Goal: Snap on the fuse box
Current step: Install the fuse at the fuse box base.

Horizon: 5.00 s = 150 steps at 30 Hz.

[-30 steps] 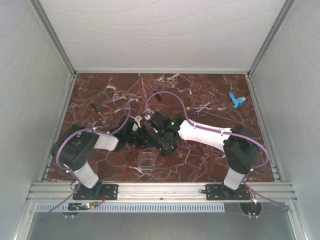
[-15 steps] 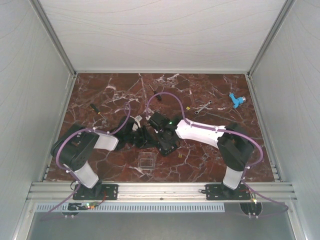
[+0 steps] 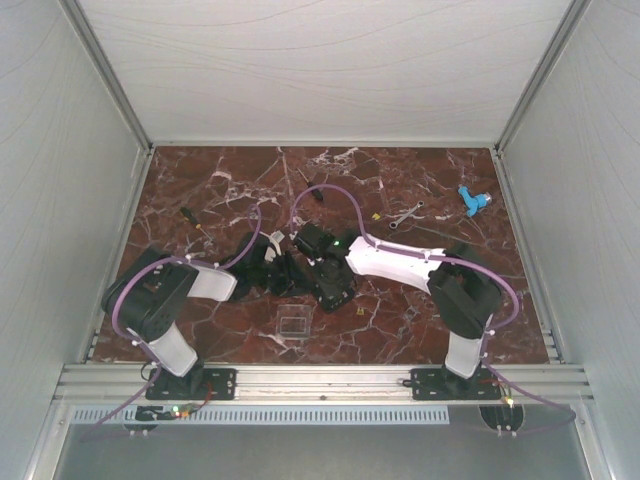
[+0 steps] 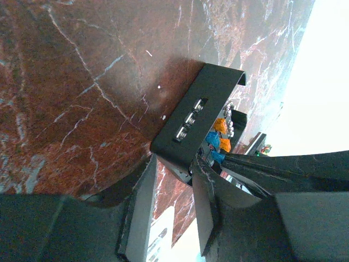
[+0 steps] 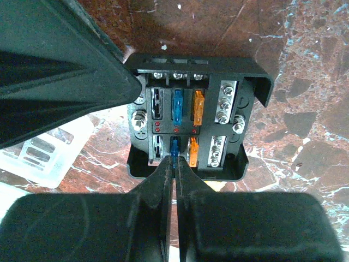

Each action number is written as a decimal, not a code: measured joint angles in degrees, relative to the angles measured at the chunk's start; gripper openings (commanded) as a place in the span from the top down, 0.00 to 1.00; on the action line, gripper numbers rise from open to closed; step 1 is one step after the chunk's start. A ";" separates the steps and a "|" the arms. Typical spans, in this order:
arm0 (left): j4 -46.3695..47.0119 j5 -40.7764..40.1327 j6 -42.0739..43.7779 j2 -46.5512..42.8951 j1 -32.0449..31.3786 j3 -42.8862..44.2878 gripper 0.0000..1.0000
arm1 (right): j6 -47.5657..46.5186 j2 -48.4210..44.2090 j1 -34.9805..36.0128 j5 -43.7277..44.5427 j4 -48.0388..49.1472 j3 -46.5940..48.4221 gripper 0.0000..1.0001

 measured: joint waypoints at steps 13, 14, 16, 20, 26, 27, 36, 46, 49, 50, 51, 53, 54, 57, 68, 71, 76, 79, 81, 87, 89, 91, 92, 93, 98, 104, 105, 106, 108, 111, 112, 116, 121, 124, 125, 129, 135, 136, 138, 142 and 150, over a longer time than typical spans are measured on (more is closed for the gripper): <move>0.00 0.00 -0.02 -0.02 0.00 -0.04 0.67 | -2.29 6.64 0.68 -0.24 -6.99 6.58 1.00; 0.00 0.00 -0.02 -0.02 0.00 -0.04 0.67 | -2.38 6.82 0.70 -0.20 -7.17 6.78 1.00; 0.00 0.00 0.00 -0.02 0.00 -0.04 0.68 | -2.47 7.17 0.76 -0.13 -7.41 7.04 1.00; 0.02 0.00 -0.02 -0.02 0.00 -0.09 0.68 | -2.47 7.87 0.79 -0.04 -8.13 7.85 1.00; 0.61 0.00 -0.15 -0.02 0.00 -0.42 0.67 | -2.45 8.50 0.79 -0.04 -8.92 8.72 1.00; 0.81 0.00 -0.20 -0.02 0.00 -0.48 0.68 | -2.45 8.48 0.79 -0.04 -8.92 8.70 1.00; 2.03 -0.02 -0.83 -0.94 0.00 -1.88 0.67 | -2.05 1.70 0.96 0.22 -2.21 2.34 0.95; 1.99 -0.02 -1.09 -1.42 0.00 -1.95 0.67 | -0.74 0.22 1.33 1.14 -0.46 0.76 0.92; 1.95 -0.04 -1.09 -1.42 0.00 -1.95 0.67 | -0.59 0.22 1.33 1.64 -0.46 0.76 0.92; 1.95 -0.02 -1.09 -1.42 0.00 -1.95 0.67 | -0.39 0.22 1.33 1.75 -0.46 0.76 0.93; 1.95 -0.02 -1.09 -1.42 0.00 -1.95 0.67 | -0.31 0.22 1.36 1.81 -0.46 0.76 0.93; 1.95 -0.04 -1.09 -1.42 0.00 -1.95 0.67 | -0.20 0.22 1.38 1.92 -0.44 0.76 0.94; 1.95 -0.02 -1.09 -1.42 0.00 -1.95 0.67 | -0.15 0.22 1.38 2.01 -0.44 0.76 0.95; 1.95 -0.02 -1.09 -1.42 0.00 -1.95 0.67 | 0.09 0.31 1.38 2.27 -0.44 0.76 0.98; 2.03 0.00 -1.14 -1.38 0.00 -1.95 0.67 | 0.00 3.41 1.38 2.54 -2.27 2.95 1.00; 2.47 0.09 -1.51 -1.01 0.00 -1.95 0.67 | -0.50 5.05 1.44 2.69 -4.00 4.66 1.00; 2.58 0.17 -1.70 -0.87 0.00 -1.95 0.67 | -1.22 6.08 1.66 2.91 -4.66 5.92 1.00; 2.60 0.07 -1.68 -0.87 0.00 -2.12 0.66 | -1.25 4.26 1.81 2.78 -3.85 5.18 1.00; 2.64 -0.11 -1.64 -0.92 0.00 -2.29 0.66 | -1.22 3.02 1.86 2.75 -2.56 3.85 0.98; 3.61 -0.46 -0.61 -1.66 0.00 -3.04 0.63 | -0.17 -0.42 1.92 2.71 1.51 0.44 0.90; 4.26 -0.50 -0.35 -1.66 0.00 -3.30 0.62 | 0.37 -1.66 2.08 2.62 2.58 0.00 0.89; 4.83 -0.50 -0.11 -1.66 0.00 -3.50 0.61 | 1.05 -2.91 2.25 2.69 3.13 -0.11 0.89; 5.16 -0.50 -0.02 -1.68 0.00 -3.58 0.61 | 1.36 -3.61 2.36 2.75 3.39 -0.17 0.88; 5.40 -0.52 0.07 -1.75 0.00 -3.69 0.61 | 1.70 -4.15 2.45 2.91 3.45 -0.17 0.88; 5.53 -1.36 0.94 -2.49 0.00 -3.85 0.61 | 3.15 -5.14 2.64 4.68 3.06 -0.17 0.88; 5.53 -1.62 1.44 -2.93 0.00 -3.87 0.61 | 4.09 -3.10 2.67 5.90 1.55 -0.17 0.89; 5.53 -1.62 1.49 -2.95 0.00 -3.87 0.61 | 4.22 -2.82 2.67 6.05 1.31 -0.17 0.89; 5.55 -1.62 1.53 -2.93 0.00 -3.85 0.61 | 4.35 -2.62 2.67 6.16 1.11 -0.17 0.90; 5.55 -1.62 1.60 -2.93 0.00 -3.85 0.61 | 4.66 -2.43 2.67 6.29 0.87 -0.17 0.91; 5.57 -1.62 1.60 -2.93 -0.07 -3.85 0.61 | 4.79 -2.14 2.67 6.32 0.76 -0.17 0.94; 5.57 -1.62 1.60 -2.93 -0.09 -3.85 0.61 | 4.79 -1.97 2.67 6.32 0.76 -0.17 0.95; 5.57 -1.60 1.60 -2.91 -0.26 -3.87 0.61 | 4.81 -0.81 2.67 6.21 0.63 -0.17 1.00; 5.62 -1.60 1.60 -2.73 -0.37 -3.87 0.62 | 4.98 -0.39 2.67 6.10 0.46 -0.17 1.00; 5.64 -1.60 1.60 -2.60 -0.37 -3.87 0.62 | 5.20 -0.28 2.64 5.86 0.35 -0.17 1.00; 5.66 -1.60 1.60 -2.58 -0.37 -3.87 0.62 | 5.25 -0.26 2.67 5.75 0.35 -0.20 1.00; 5.97 -1.60 1.60 -2.58 -0.37 -3.85 0.62 | 5.86 -0.55 2.64 5.40 0.37 -0.98 1.00; 6.47 -1.57 1.60 -1.88 -0.37 -3.87 0.63 | 6.29 -1.66 2.47 4.68 1.84 -2.89 1.00; 6.49 -1.55 1.60 -1.73 -0.37 -3.87 0.63 | 6.27 -1.66 2.45 4.59 1.90 -3.02 1.00; 6.49 -1.55 1.60 -1.57 -0.37 -3.87 0.63 | 6.27 -1.62 2.40 4.44 1.90 -3.39 1.00; 6.51 -1.55 1.60 -1.57 -0.37 -3.87 0.63 | 6.32 -1.77 2.27 4.17 2.43 -4.15 1.00; 6.95 -1.53 1.57 -1.36 -0.37 -3.85 0.63 | 6.58 -2.10 2.05 3.72 3.96 -5.44 1.00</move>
